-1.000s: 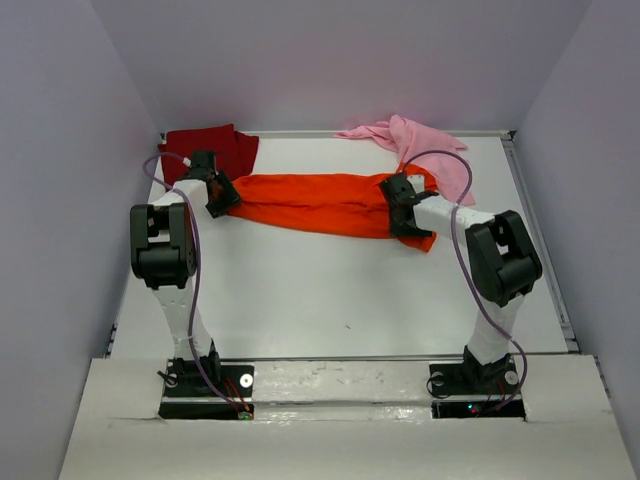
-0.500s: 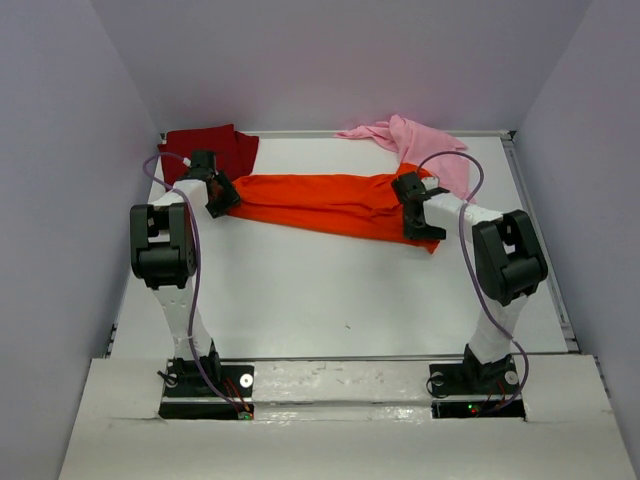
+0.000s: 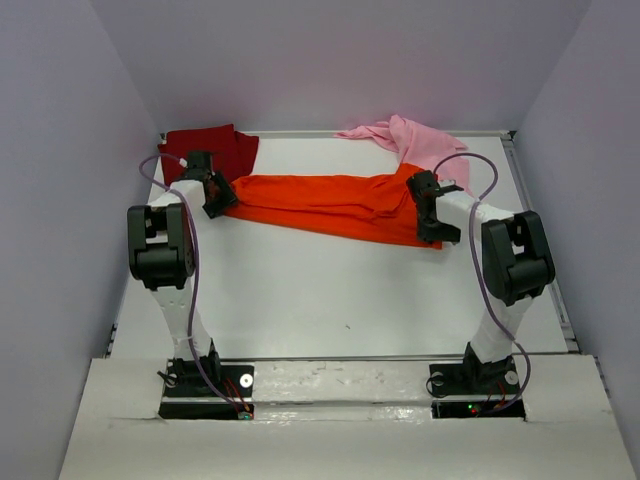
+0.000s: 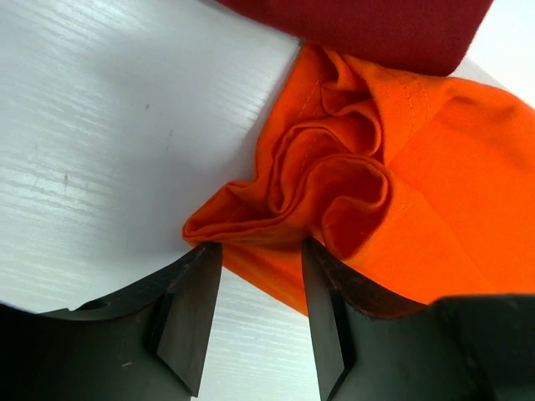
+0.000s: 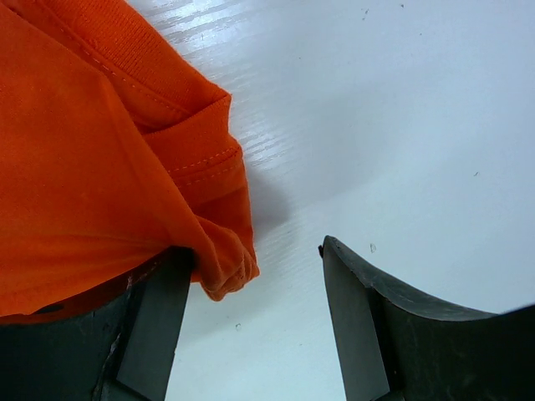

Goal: Fold and stack the t-shirts
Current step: Fold the tshirt

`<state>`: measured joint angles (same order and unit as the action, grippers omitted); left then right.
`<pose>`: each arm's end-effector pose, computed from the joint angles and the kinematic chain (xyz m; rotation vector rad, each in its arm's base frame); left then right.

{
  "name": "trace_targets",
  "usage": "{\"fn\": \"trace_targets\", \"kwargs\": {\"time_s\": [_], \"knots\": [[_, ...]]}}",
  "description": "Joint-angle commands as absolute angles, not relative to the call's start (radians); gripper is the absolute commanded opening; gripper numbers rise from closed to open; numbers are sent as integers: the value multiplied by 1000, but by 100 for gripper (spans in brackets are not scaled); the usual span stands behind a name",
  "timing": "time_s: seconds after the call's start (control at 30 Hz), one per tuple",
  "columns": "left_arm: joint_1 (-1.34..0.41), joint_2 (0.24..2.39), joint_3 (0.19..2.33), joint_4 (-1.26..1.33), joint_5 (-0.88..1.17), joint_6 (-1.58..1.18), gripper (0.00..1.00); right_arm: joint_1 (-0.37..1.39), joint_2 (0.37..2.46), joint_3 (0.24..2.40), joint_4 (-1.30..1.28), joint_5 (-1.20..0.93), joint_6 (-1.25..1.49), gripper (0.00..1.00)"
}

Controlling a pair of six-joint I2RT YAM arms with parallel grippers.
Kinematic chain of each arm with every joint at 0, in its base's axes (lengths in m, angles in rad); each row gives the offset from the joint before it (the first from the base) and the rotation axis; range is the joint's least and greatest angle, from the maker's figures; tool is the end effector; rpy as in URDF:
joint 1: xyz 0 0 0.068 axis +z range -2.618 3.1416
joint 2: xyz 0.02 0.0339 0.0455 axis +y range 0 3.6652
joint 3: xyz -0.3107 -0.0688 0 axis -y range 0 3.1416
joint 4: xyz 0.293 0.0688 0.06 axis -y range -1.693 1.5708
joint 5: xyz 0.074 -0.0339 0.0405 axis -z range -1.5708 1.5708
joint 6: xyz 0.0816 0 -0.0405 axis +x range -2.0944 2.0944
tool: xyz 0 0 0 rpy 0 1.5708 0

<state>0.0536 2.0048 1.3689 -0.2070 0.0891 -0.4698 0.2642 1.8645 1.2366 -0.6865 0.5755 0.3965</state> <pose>0.5250 0.0209 0.1537 -0.5890 2.3586 -0.2973 0.4155 0.0664 0.1495 0.2759 2.6356 -0.6306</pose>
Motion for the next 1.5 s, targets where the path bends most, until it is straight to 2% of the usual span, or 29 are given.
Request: {"fn": "trace_targets", "kwargs": {"time_s": [0.0, 0.37, 0.47, 0.67, 0.9, 1.0, 1.17, 1.47], "knots": [[94, 1954, 1333, -255, -49, -420, 57, 241, 1845, 1235, -758, 644, 377, 68], [83, 1902, 1293, -258, -147, -405, 57, 232, 1887, 1272, -764, 690, 379, 68], [83, 1913, 1296, -258, -112, -407, 57, 222, 1858, 1275, -765, 689, 385, 68], [77, 1847, 1307, -250, -66, -426, 57, 245, 1709, 1253, -697, 549, 351, 66], [9, 1704, 1319, -230, -17, -420, 57, 287, 1624, 1341, -692, 411, 291, 68], [3, 1709, 1313, -216, -5, -425, 57, 298, 1666, 1384, -684, 371, 296, 70], [5, 1766, 1307, -166, 179, -463, 57, 318, 1793, 1433, -631, 342, 311, 70], [5, 1861, 1331, -152, 173, -471, 56, 327, 1928, 1460, -569, 337, 319, 70]]}}
